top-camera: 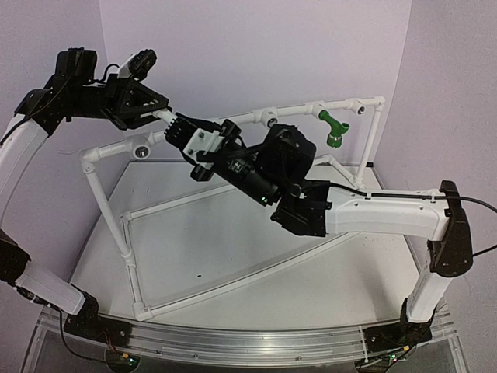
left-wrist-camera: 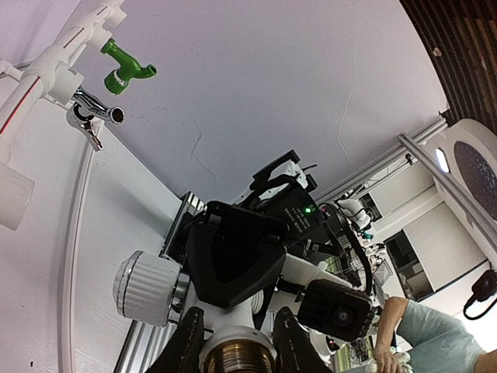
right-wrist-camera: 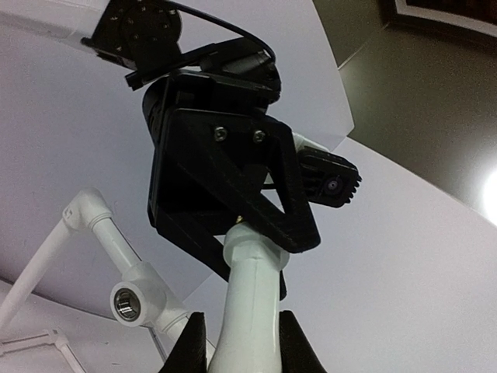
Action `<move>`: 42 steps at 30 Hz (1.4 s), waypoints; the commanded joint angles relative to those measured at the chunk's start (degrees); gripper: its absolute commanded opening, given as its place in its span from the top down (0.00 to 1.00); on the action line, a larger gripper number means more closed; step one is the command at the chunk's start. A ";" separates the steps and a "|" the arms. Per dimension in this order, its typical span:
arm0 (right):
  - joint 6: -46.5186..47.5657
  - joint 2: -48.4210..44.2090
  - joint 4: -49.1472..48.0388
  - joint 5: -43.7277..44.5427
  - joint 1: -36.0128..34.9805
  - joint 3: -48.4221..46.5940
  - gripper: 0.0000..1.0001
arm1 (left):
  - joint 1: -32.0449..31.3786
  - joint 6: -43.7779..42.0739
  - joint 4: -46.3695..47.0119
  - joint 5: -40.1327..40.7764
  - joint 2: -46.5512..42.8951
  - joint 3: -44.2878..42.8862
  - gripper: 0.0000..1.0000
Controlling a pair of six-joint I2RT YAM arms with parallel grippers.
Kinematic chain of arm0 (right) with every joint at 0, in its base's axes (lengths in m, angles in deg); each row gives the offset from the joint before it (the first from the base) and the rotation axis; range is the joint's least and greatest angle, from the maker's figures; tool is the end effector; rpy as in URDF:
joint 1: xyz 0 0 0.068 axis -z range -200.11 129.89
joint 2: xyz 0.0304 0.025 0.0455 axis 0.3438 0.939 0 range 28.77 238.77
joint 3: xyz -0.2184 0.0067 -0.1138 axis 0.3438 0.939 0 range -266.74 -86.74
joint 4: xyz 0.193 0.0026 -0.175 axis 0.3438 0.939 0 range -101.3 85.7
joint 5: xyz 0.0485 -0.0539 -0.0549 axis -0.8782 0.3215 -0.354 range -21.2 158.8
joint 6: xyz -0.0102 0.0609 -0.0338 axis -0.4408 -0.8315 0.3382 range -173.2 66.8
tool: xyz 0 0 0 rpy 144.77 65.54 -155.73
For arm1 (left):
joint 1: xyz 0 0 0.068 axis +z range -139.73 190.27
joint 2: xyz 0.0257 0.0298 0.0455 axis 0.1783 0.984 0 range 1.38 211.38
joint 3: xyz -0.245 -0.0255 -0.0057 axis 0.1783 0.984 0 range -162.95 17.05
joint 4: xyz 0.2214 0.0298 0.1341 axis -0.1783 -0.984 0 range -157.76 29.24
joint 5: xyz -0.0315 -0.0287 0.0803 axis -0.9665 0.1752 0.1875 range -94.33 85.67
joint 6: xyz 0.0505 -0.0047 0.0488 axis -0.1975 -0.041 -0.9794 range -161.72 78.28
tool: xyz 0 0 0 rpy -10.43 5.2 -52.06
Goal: Install the water faucets
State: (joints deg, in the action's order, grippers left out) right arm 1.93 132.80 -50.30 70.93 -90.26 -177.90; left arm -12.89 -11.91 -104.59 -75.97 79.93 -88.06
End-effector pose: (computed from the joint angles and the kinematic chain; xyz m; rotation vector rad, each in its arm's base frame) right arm 0.1537 0.4195 0.4051 -0.9767 0.5429 0.2136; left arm 0.2107 -0.1495 0.4808 0.8533 1.8584 -1.7594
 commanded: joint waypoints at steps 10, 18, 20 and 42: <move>-2.72 -8.13 -1.73 4.86 0.19 3.86 1.00 | -0.13 -7.54 -2.65 10.46 -1.99 -4.05 0.23; -7.97 -15.53 6.53 7.93 0.08 10.11 1.00 | -0.13 -12.00 -5.76 19.62 -1.75 -6.87 0.09; -9.51 -17.37 10.79 11.27 -0.05 11.61 1.00 | -0.14 -13.41 -7.43 24.37 -1.92 -8.33 0.07; -39.18 -11.76 33.30 24.84 -1.73 4.61 1.00 | -0.13 -25.71 -17.68 49.00 -1.63 -6.90 0.08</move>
State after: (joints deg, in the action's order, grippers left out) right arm -29.47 117.72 -17.38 92.97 -91.33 -168.35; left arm -12.97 -35.17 -121.91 -29.07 78.68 -95.65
